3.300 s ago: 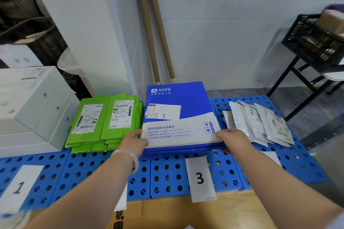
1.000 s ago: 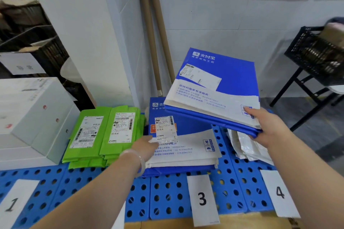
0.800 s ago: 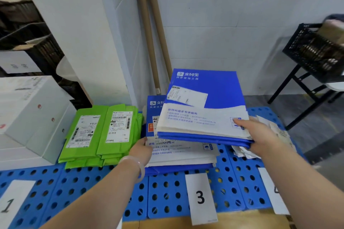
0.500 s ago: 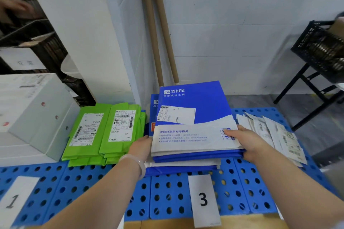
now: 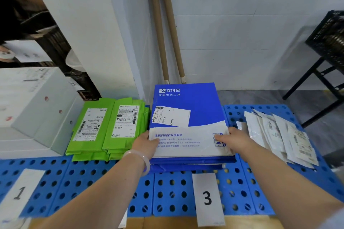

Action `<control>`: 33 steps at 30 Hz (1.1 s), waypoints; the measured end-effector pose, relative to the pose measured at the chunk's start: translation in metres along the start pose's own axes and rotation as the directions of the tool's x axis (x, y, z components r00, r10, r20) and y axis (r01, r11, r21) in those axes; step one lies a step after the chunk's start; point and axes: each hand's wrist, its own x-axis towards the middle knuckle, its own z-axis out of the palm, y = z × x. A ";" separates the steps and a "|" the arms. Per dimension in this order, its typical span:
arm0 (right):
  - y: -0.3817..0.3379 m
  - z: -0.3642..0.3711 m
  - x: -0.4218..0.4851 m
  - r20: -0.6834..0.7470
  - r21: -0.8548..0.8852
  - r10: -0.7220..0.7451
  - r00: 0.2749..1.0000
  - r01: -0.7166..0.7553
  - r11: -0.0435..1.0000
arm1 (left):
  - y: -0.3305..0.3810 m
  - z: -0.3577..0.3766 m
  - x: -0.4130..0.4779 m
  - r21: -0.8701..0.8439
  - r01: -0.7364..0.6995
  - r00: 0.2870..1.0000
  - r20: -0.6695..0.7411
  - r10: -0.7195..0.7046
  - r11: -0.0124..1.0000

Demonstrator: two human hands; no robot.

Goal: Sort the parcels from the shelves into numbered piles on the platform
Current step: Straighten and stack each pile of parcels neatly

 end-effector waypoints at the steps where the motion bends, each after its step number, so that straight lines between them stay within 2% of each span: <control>1: 0.000 0.000 -0.001 -0.016 -0.041 -0.006 1.000 0.005 0.999 | 0.000 0.000 0.000 0.015 0.001 1.000 -0.003 -0.001 1.000; 12: 0.009 0.009 -0.010 -0.034 0.097 -0.016 0.999 0.020 0.995 | -0.004 0.004 -0.001 0.030 0.006 0.996 -0.084 -0.003 1.000; 17: 0.010 0.009 -0.011 -0.094 0.184 -0.062 0.994 0.079 0.980 | -0.003 0.000 -0.006 -0.026 -0.003 0.994 -0.108 0.000 1.000; 24: 0.005 0.009 -0.006 -0.163 0.281 -0.024 0.986 0.070 0.957 | 0.010 -0.011 -0.003 -0.058 -0.006 0.994 -0.107 0.000 0.998; 33: 0.008 0.010 -0.004 -0.169 0.132 -0.001 0.986 0.023 0.991 | 0.017 -0.011 -0.002 0.058 0.018 0.998 -0.055 -0.015 0.998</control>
